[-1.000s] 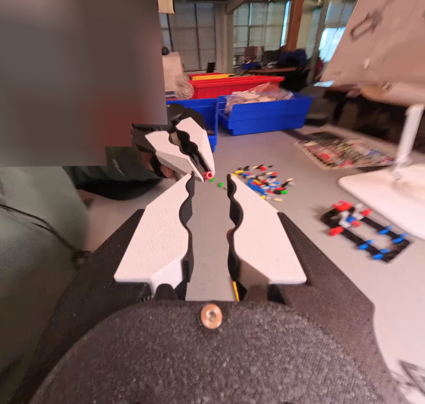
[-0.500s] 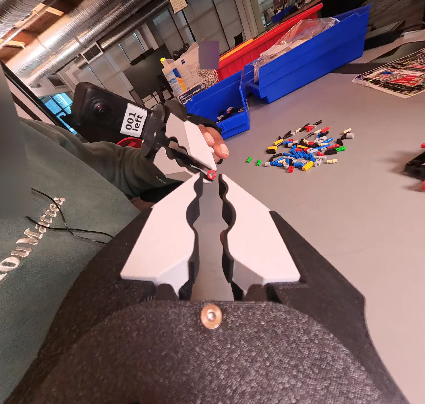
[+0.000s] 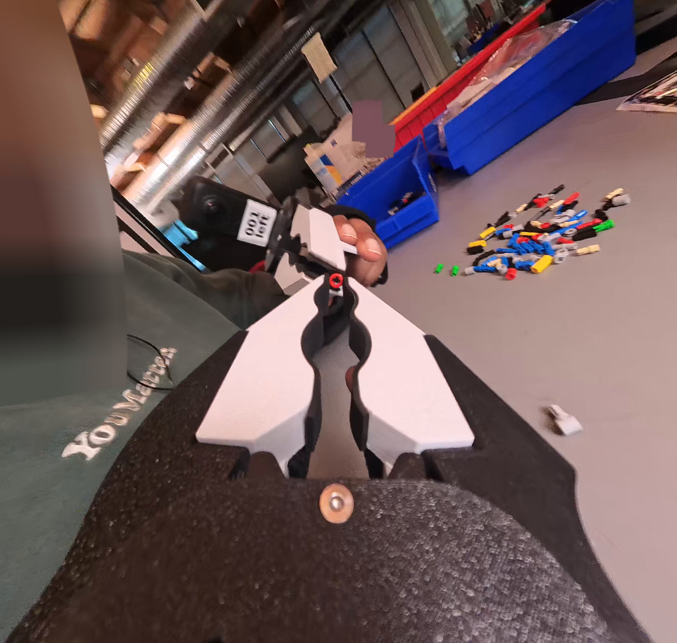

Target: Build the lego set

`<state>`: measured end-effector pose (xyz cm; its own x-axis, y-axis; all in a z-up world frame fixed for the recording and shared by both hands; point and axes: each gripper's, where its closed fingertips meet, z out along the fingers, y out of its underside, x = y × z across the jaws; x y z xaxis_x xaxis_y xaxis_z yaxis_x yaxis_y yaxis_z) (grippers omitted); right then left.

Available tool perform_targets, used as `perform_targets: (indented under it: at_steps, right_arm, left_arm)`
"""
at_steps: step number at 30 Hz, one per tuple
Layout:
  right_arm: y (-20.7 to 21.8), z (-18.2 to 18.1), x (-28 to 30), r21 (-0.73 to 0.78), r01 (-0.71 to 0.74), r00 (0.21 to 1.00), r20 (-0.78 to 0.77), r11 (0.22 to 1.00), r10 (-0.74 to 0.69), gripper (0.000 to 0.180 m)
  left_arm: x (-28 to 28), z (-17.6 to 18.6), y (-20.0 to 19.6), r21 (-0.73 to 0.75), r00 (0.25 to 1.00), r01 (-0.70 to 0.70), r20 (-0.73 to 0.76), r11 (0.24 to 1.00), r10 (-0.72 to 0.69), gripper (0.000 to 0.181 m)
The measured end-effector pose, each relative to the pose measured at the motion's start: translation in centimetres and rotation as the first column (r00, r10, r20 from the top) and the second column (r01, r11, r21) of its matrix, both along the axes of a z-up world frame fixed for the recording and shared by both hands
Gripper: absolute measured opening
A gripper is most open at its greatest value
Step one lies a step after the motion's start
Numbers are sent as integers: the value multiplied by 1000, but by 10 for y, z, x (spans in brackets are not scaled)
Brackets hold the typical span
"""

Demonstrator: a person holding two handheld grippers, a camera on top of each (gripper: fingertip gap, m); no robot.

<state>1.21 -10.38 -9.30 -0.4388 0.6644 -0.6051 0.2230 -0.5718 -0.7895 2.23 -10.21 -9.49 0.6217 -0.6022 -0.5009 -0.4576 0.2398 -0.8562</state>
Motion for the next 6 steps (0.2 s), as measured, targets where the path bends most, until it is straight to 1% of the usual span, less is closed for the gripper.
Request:
perform_targets:
  at_steps: [1, 3, 6]
  right_arm:
    - [0, 4, 1, -47, -8, 1000, -22, 999, 7, 4]
    - [-1, 11, 2, -131, -29, 998, -64, 991, 20, 4]
    - [-2, 16, 2, -230, -60, 995, -91, 971, 40, 4]
  left_arm:
    - [-1, 3, 0, -11, 999, 4, 37, 1000, -3, 12]
    - [-4, 10, -1, -17, 996, 11, 89, 1000, -9, 16]
    - [-5, 16, -3, -12, 992, 20, 128, 1000, -19, 15]
